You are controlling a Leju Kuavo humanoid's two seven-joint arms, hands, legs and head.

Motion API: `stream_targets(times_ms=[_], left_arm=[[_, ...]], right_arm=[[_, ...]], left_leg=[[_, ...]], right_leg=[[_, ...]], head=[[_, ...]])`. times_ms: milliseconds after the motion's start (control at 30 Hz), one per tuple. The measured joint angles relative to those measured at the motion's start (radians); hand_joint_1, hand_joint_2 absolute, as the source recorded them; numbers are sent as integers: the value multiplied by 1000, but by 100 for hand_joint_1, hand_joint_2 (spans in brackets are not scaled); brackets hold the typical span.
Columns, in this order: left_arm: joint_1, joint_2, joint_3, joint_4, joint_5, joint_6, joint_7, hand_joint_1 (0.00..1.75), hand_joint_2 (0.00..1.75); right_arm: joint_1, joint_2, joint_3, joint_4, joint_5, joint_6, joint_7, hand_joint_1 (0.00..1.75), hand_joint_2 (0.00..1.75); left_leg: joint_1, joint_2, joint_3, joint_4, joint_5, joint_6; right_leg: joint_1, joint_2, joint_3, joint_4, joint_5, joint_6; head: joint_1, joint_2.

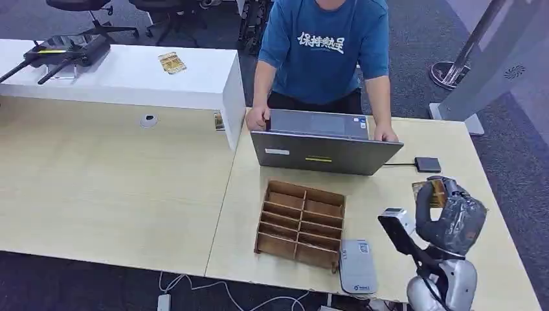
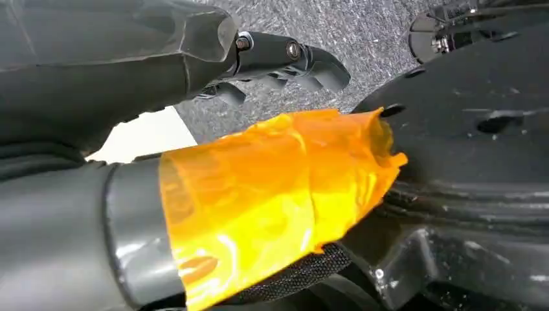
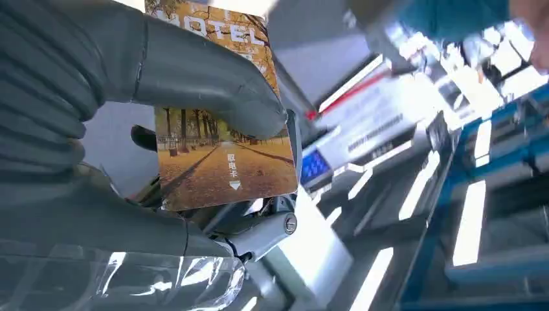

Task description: Pass the card to the sensor for recognition and then transmit it.

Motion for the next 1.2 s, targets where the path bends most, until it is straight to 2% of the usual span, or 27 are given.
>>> stream_targets(times_ms=[167, 300, 533, 733, 833, 1033, 1200], left_arm=[[-9, 20, -14, 0, -27, -3, 1, 0, 0], [-14, 32, -17, 0, -39, -10, 5, 0, 0], [-26, 41, -18, 0, -67, -17, 6, 0, 0], [-32, 57, -19, 0, -103, -25, 6, 0, 0], [-32, 66, -19, 0, -111, -31, 8, 0, 0], [-33, 74, -19, 0, -122, -34, 8, 0, 0], [-41, 76, -19, 0, -146, -38, 9, 0, 0]], right_arm=[[-103, -38, -6, 3, 142, 0, 106, 175, 175], [-169, -61, -5, 32, 195, 0, 142, 175, 175], [-300, -104, 28, 115, 281, 14, 243, 175, 175], [-417, -131, 71, 238, 405, 38, 313, 175, 175], [-476, -138, 92, 305, 441, 45, 330, 175, 175], [-518, -143, 117, 376, 470, 45, 341, 175, 175], [-588, -139, 169, 433, 549, 94, 389, 175, 175]], left_leg=[[0, 1, 0, 0, 1, -1], [0, 0, 0, 0, 1, -1], [0, 0, 0, 0, 1, 0], [0, 0, 0, 0, 1, -1], [0, 0, 0, 0, 2, -1], [0, -1, -1, 0, 2, -1], [0, -1, -1, 0, 2, -1]], right_leg=[[0, 1, 0, 0, 1, 0], [0, 1, 0, 0, 1, 0], [0, 1, 0, 0, 1, 0], [0, 1, 0, 1, 1, 0], [0, 1, 0, 1, 1, -1], [0, 0, -1, 1, 1, -1], [0, 0, -1, 1, 1, -1]], head=[[0, 0], [0, 0], [0, 0], [-1, 0], [0, 0], [0, 0], [-1, 0]])
